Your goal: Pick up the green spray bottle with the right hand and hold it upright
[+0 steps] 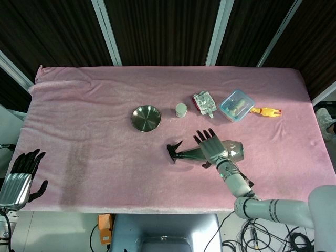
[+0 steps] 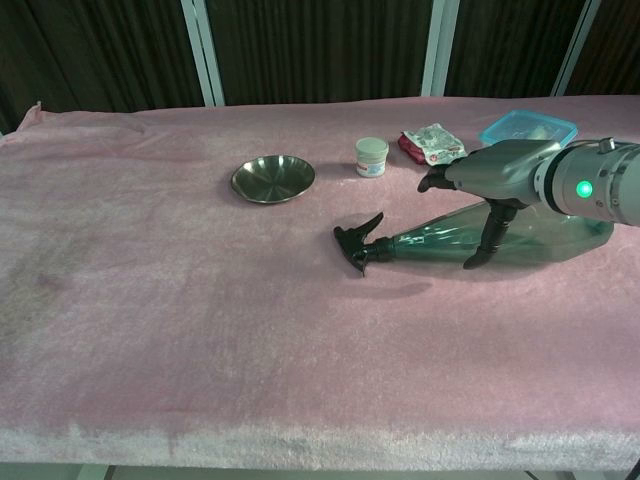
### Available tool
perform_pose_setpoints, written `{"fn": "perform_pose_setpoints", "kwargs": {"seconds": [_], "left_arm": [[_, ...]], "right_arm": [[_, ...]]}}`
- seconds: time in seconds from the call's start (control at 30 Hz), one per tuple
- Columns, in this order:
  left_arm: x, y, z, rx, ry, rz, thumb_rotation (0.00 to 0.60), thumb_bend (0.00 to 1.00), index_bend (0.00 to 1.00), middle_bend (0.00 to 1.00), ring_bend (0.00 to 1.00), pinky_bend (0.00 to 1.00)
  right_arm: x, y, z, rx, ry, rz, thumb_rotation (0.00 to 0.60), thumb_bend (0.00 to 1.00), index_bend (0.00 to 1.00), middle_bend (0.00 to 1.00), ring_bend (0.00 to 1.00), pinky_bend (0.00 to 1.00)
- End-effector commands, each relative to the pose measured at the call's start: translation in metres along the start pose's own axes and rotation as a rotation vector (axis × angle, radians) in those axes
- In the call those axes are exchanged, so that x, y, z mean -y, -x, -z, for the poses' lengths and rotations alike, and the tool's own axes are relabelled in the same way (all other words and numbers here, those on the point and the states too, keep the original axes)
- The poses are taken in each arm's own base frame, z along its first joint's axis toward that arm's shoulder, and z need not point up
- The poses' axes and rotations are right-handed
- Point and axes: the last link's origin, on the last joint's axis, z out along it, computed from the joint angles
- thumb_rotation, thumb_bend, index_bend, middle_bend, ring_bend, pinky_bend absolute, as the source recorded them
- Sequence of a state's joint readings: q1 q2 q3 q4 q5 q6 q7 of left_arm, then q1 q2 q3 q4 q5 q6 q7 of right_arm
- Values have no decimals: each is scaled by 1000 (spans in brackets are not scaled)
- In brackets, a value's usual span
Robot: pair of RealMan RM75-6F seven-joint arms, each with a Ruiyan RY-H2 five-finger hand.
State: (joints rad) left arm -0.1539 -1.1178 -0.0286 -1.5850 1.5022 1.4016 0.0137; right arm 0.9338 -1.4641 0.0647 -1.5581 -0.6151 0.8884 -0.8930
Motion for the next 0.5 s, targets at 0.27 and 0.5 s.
{"fn": "perform_pose_setpoints", "kwargs": {"seconds": [0.27, 0.5], "left_arm": [[0, -1, 3, -2, 7, 5, 600, 401, 0, 0, 0, 16], [0, 1, 0, 3, 17, 1, 600, 405, 0, 0, 0, 17]], "right_arm": [[-5, 5, 2, 19, 39, 0, 600, 252, 101, 0, 0, 0], [3, 10, -8, 45, 36, -3, 600, 252, 264, 0, 0, 0]]}}
